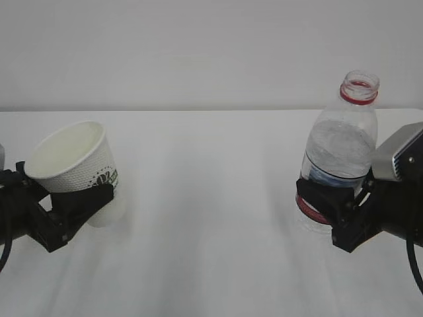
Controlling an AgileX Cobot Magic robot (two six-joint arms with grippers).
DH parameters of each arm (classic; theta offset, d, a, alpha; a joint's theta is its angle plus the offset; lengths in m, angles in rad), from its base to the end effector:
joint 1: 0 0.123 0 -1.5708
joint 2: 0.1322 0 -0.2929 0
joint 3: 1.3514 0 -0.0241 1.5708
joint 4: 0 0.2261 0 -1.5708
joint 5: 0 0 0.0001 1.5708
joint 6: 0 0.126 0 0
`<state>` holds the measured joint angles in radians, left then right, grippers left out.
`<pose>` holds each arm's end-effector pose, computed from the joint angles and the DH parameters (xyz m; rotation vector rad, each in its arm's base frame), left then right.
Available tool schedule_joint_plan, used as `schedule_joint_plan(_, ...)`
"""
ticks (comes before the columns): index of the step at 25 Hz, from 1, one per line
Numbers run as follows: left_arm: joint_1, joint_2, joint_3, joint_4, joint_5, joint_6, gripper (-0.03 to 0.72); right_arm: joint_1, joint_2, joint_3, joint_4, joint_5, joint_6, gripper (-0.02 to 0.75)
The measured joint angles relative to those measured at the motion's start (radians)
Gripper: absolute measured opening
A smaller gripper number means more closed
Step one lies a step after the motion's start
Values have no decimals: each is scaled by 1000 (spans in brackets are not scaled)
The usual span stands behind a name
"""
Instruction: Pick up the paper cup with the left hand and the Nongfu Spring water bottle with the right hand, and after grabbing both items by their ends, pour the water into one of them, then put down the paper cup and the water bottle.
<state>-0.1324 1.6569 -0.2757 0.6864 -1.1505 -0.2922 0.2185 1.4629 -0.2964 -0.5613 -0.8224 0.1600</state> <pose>0.2363 -0.1050 0.1728 0.5794 1.7209 -0.6309 0.2280 0.1009 0.1891 -0.6939 1.7681 0.3646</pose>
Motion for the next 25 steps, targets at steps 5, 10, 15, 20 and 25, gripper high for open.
schedule_joint_plan(5, -92, 0, 0, 2, 21, 0, 573, 0, -1, 0, -35, 18, 20, 484)
schedule_joint_plan(10, -162, 0, 0, 2, 44, -2, 573, 0, -1, 0, -53, 21, 33, 484)
schedule_joint_plan(15, -236, 0, 0, 10, 44, -2, 573, 0, -1, 0, -85, 21, 53, 484)
schedule_joint_plan(20, -308, -1, 0, 15, 46, -16, 573, 0, -1, 0, -116, 21, 70, 484)
schedule_joint_plan(25, -337, -1, 0, 16, 64, -44, 573, 0, -1, 0, -148, 21, 88, 484)
